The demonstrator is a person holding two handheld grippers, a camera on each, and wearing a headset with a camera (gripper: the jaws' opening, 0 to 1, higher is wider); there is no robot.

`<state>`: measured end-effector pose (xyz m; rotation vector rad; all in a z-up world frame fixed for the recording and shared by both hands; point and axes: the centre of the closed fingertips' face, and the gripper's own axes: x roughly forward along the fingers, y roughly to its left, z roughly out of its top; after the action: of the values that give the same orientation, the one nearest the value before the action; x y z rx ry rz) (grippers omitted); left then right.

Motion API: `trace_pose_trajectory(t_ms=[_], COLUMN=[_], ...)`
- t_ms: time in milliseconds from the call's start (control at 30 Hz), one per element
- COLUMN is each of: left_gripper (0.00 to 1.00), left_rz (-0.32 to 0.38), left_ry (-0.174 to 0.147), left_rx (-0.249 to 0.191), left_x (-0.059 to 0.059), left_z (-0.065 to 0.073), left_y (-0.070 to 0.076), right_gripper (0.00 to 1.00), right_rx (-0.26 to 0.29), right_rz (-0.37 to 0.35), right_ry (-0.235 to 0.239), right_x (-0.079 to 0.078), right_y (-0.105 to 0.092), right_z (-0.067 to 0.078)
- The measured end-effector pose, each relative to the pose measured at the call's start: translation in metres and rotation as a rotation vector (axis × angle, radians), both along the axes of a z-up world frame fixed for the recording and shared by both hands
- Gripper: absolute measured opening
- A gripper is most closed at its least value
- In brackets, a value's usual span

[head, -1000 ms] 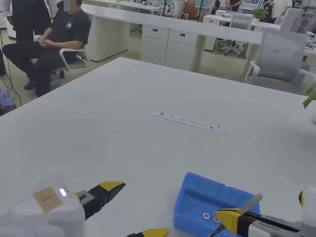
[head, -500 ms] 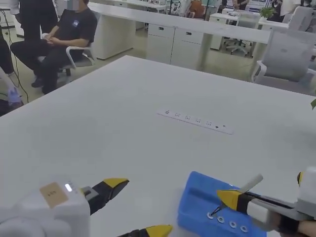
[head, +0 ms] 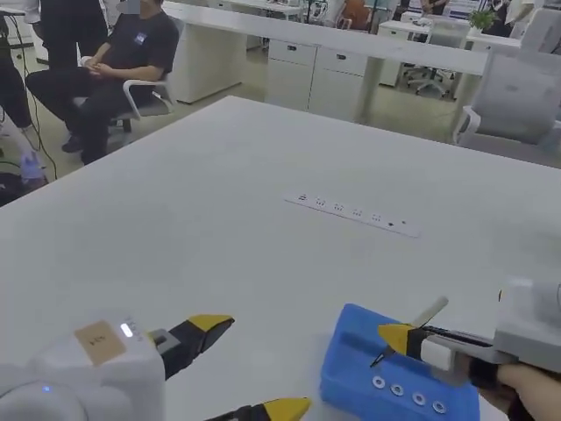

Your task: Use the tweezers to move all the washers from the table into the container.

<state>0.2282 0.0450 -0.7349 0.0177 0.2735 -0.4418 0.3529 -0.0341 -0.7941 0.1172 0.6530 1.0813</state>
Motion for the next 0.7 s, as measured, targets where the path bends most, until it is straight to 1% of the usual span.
trace_pose_trajectory(t_ms=[100,300,400,600,700], left_gripper=[0.61,0.61,0.61,0.61,0.61], left_rz=[-0.002,0.001,0.0,-0.001,-0.003], left_ry=[0.002,0.001,0.001,0.003,0.003], left_rx=[0.001,-0.001,-0.001,0.002,0.002], left_x=[0.0,0.0,0.0,0.0,0.0], left_z=[0.0,0.0,0.0,-0.001,-0.001], left_y=[-0.001,0.0,-0.001,-0.001,-0.001], right_gripper=[0.03,0.03,0.03,0.03,0.03], right_rx=[-0.013,-0.03,-0.04,-0.064,-0.075], right_rz=[-0.01,-0.007,-0.004,0.007,0.022], right_ry=[0.013,0.019,0.012,-0.028,-0.036], right_x=[0.003,0.006,0.007,0.011,0.012], right_y=[0.001,0.003,0.004,0.005,0.007], right_z=[-0.006,-0.014,-0.016,-0.019,-0.021])
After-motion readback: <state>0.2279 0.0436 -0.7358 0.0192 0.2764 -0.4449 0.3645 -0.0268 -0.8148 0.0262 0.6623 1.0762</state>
